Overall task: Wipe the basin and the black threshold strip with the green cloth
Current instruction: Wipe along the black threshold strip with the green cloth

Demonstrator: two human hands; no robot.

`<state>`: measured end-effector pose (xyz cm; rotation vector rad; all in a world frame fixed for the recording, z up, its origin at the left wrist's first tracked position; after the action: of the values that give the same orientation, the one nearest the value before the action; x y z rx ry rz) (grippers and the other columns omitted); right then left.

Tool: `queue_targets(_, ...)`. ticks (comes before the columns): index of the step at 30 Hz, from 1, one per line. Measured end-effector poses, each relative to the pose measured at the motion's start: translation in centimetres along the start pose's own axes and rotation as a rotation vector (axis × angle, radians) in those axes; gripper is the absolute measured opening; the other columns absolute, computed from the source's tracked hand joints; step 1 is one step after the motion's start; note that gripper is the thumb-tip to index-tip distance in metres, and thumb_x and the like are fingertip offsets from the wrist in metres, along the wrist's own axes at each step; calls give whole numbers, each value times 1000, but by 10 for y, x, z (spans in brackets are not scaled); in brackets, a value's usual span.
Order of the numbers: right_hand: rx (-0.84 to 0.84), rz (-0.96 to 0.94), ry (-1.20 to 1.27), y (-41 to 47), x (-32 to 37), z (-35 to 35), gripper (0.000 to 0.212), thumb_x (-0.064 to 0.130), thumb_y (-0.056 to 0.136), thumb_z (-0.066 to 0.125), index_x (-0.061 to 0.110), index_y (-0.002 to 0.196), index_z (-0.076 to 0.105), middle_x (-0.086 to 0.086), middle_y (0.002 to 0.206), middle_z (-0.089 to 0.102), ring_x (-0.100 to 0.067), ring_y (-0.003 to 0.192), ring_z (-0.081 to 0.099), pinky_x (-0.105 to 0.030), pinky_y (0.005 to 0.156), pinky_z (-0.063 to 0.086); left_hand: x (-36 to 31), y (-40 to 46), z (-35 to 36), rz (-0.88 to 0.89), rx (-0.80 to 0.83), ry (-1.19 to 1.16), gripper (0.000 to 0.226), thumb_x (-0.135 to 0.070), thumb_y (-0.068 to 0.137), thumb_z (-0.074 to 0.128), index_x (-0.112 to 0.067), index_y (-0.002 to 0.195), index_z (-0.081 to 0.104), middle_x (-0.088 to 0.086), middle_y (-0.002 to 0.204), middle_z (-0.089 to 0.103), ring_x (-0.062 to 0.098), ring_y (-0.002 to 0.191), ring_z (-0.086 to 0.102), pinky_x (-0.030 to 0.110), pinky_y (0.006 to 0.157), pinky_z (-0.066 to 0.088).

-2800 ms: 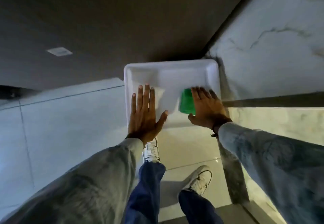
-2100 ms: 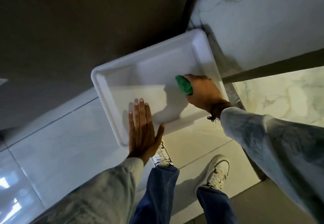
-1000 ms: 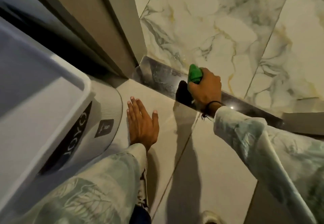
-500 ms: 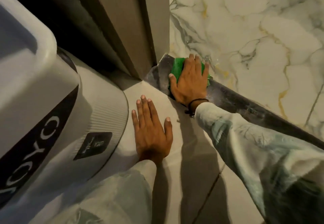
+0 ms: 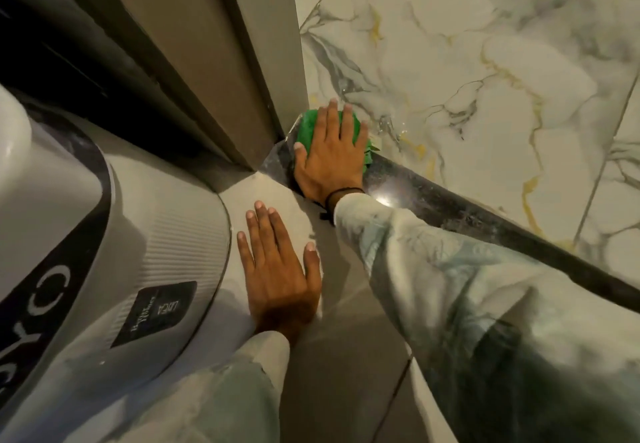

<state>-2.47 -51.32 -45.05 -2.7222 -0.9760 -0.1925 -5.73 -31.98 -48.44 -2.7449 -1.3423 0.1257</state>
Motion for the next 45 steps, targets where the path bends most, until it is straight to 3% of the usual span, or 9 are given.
queue_targets(7, 72, -370, -84, -66, -38, -1, 74, 51, 102, 27, 11, 163, 11, -9, 172, 6, -29, 160, 1, -54, 128, 8, -1, -1, -6, 31, -31, -9, 84, -56, 105, 9, 0, 167, 14, 23, 177, 11, 39, 164, 12, 59, 132, 14)
queue_targets(13, 15, -22, -12, -27, -52, -13, 74, 48, 101, 28, 9, 162, 11, -11, 172, 6, -32, 159, 3, -55, 128, 7, -1, -2, -5, 19, 9, 4, 84, -54, 104, 13, 0, 167, 11, 22, 177, 7, 39, 165, 9, 58, 133, 10)
queue_targets(19, 54, -303, -111, -92, -77, -11, 73, 52, 102, 24, 13, 163, 9, -7, 173, 5, -26, 160, 2, -51, 129, 8, -2, -7, -12, 39, 28, -35, 83, -54, 106, 21, 0, 168, 6, 21, 178, 1, 38, 165, 3, 56, 134, 8)
queue_targets(23, 32, -58, -69, -98, -149, -21, 74, 51, 102, 24, 10, 162, 12, -11, 172, 8, -30, 159, 6, -51, 129, 9, -11, -17, -12, 52, 24, -38, 84, -55, 106, 17, 1, 167, 7, 23, 177, 3, 39, 165, 5, 53, 134, 10)
queue_targets(26, -26, 141, -20, -80, -130, -23, 75, 50, 102, 27, 10, 162, 10, -10, 172, 6, -31, 159, 4, -55, 128, 7, -26, -32, -6, 51, 27, -32, 84, -56, 105, 16, 0, 167, 8, 23, 177, 6, 40, 165, 9, 53, 134, 14)
queue_targets(32, 31, -199, -102, -152, -133, -6, 71, 51, 103, 25, 15, 163, 10, -5, 173, 5, -25, 160, 2, -52, 128, 11, -31, -38, -4, 61, 2, -18, 84, -55, 105, 20, 2, 167, 10, 25, 176, 9, 42, 164, 12, 56, 133, 16)
queue_targets(36, -28, 143, -58, -172, -229, -23, 72, 50, 102, 24, 15, 163, 9, -6, 173, 5, -26, 160, 1, -53, 129, 9, -33, -39, -5, 60, 0, -15, 85, -56, 105, 18, 1, 167, 9, 24, 177, 8, 42, 164, 11, 55, 133, 16)
queue_targets(39, -67, 395, 4, -137, -215, -22, 74, 49, 102, 27, 13, 163, 5, -8, 173, 1, -29, 160, -2, -55, 128, 5, -31, -38, -4, 53, -4, -19, 85, -56, 105, 21, 1, 167, 10, 23, 177, 8, 42, 164, 10, 54, 134, 12)
queue_targets(45, -38, 33, -40, -205, -199, -5, 72, 51, 103, 27, 17, 163, 6, -4, 173, 1, -25, 160, -3, -52, 129, 8, -32, -39, -6, 74, -16, -49, 85, -56, 105, 18, 1, 167, 9, 24, 177, 7, 42, 164, 10, 55, 134, 13)
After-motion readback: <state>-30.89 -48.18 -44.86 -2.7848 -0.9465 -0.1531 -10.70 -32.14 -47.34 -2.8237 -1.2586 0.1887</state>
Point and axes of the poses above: each hand's wrist, its own y-axis towards the middle knuckle, its own z-axis out of the palm, x = y × z, the point moved 8 cm from there along y, towards the middle knuckle
